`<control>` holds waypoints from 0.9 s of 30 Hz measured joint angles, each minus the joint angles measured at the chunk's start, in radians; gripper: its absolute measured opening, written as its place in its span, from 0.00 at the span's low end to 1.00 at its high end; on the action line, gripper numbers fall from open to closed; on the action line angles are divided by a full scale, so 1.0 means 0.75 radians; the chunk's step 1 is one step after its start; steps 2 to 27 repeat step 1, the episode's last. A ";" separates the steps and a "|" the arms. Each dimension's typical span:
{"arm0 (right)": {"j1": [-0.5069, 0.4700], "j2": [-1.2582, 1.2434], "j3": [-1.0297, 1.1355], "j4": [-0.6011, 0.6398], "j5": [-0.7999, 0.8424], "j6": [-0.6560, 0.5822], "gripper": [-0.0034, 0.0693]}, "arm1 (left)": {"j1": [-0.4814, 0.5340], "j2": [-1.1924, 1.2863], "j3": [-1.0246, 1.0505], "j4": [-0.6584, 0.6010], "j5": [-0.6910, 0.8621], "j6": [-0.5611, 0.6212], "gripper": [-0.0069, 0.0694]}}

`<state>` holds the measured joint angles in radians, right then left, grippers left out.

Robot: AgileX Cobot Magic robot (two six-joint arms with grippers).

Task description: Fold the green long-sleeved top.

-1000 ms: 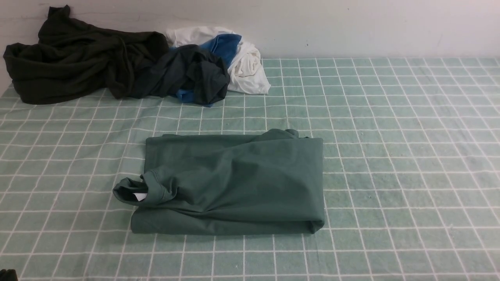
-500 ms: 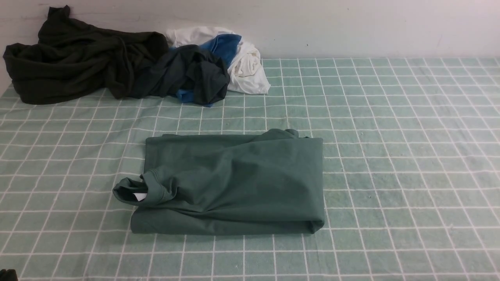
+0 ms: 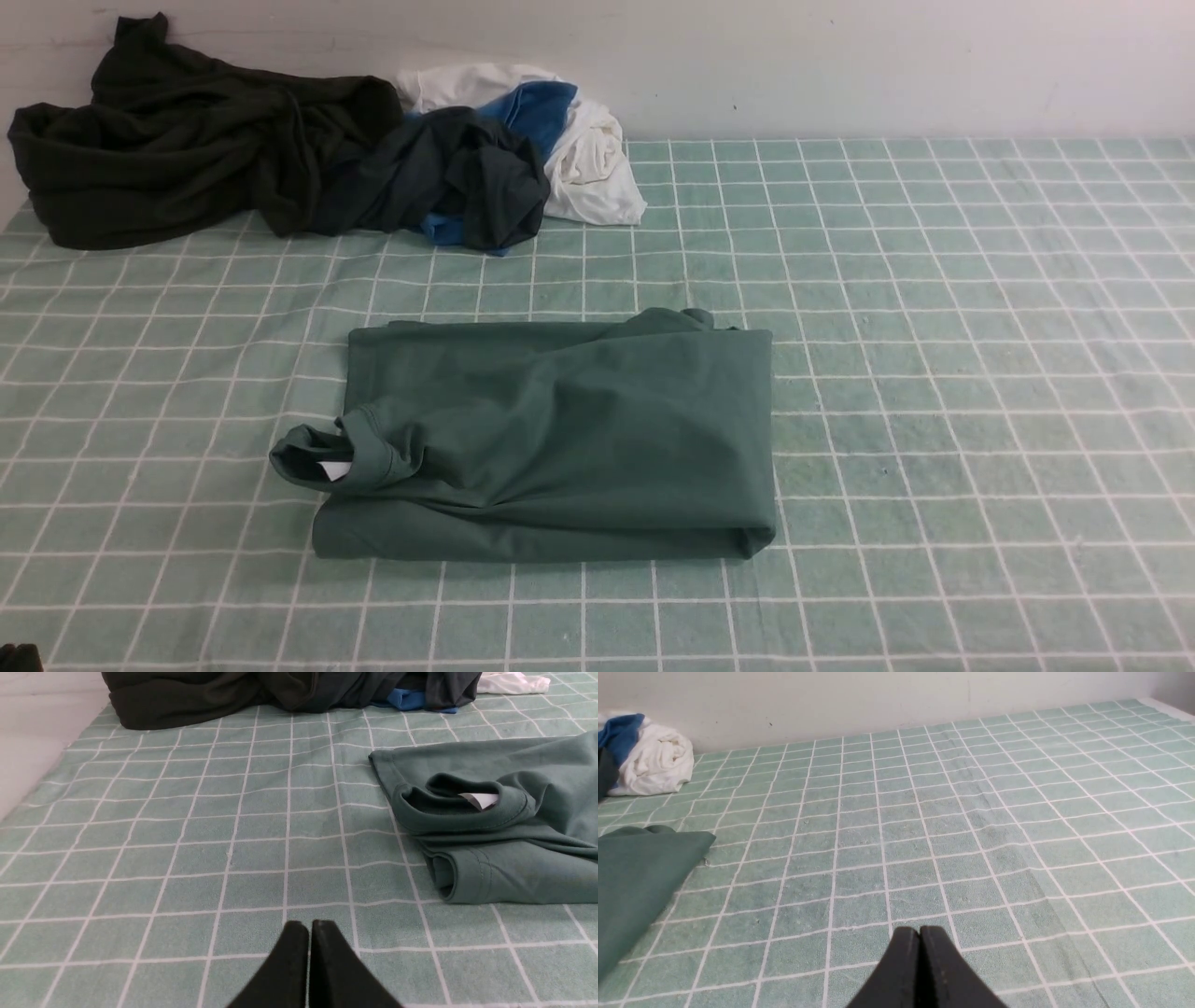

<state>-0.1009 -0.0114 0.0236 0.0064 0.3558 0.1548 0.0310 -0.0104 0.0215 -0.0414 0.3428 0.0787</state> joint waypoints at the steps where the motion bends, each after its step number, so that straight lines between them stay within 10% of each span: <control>1: 0.000 0.000 0.000 0.000 0.000 0.000 0.03 | 0.000 0.000 0.000 0.000 0.000 0.000 0.09; 27: 0.000 0.000 0.000 0.000 0.000 0.000 0.03 | 0.000 0.000 0.000 0.000 0.000 0.000 0.09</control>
